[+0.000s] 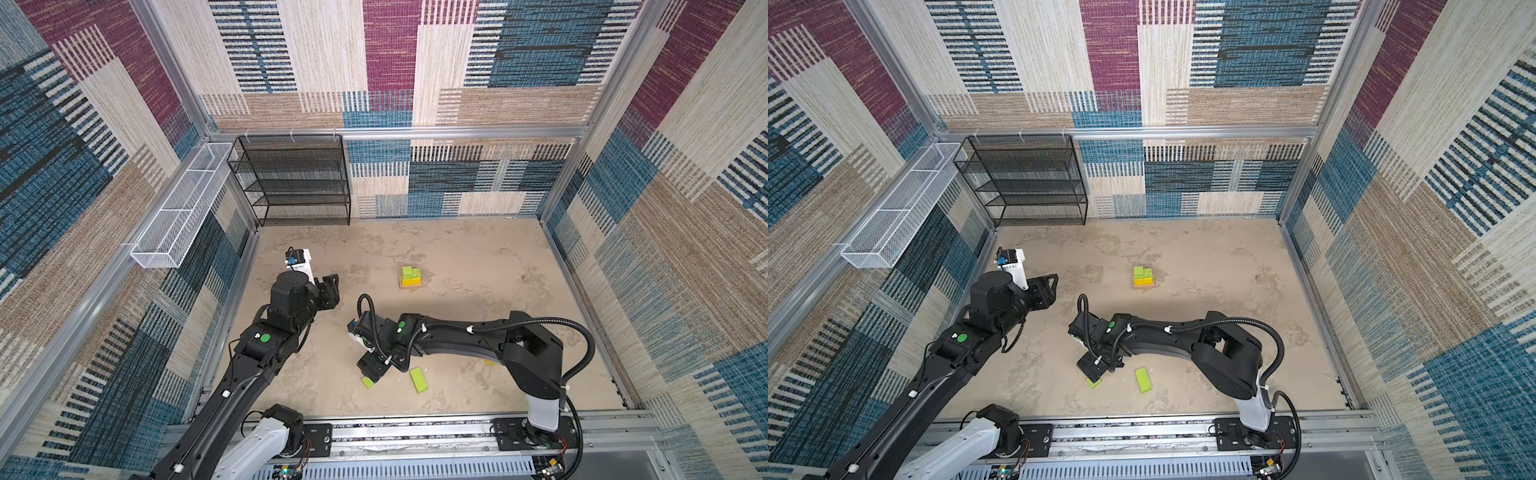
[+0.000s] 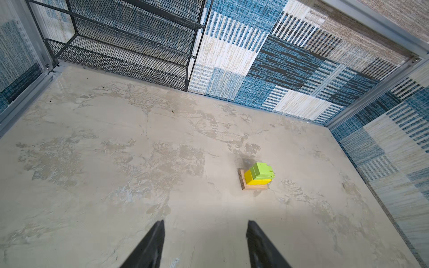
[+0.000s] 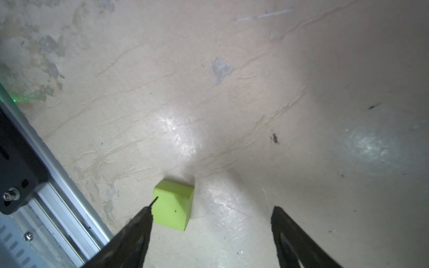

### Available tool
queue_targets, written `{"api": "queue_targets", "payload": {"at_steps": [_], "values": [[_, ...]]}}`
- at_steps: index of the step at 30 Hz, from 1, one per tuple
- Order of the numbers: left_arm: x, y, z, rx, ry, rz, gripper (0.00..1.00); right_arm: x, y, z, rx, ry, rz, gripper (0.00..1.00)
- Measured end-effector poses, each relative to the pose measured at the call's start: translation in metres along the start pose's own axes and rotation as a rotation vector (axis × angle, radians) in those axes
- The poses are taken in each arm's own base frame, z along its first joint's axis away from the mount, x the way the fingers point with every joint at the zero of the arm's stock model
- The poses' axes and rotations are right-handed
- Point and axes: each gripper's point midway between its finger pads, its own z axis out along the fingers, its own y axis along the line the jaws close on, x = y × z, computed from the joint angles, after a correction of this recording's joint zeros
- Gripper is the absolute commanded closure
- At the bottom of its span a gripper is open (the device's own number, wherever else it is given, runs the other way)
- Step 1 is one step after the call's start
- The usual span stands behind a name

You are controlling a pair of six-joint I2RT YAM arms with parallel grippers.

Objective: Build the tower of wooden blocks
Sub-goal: 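Move the right gripper down to a small green cube near the robot, then close the right gripper on the small green cube and lift it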

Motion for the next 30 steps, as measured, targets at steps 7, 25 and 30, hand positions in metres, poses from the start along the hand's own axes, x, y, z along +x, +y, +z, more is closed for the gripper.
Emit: {"api": "queue_targets", "payload": {"at_steps": [7, 25, 30], "values": [[0.001, 0.004, 0.000, -0.009, 0.000, -0.004, 0.40, 0.018, 0.016, 0.011, 0.006, 0.079, -0.050, 0.28], [-0.001, 0.006, -0.005, -0.008, -0.016, -0.010, 0.40, 0.028, 0.026, 0.020, 0.011, 0.114, -0.012, 0.46], [-0.001, 0.007, -0.005, -0.010, -0.016, -0.011, 0.40, 0.023, 0.029, 0.021, 0.001, 0.097, 0.015, 0.47]]}}
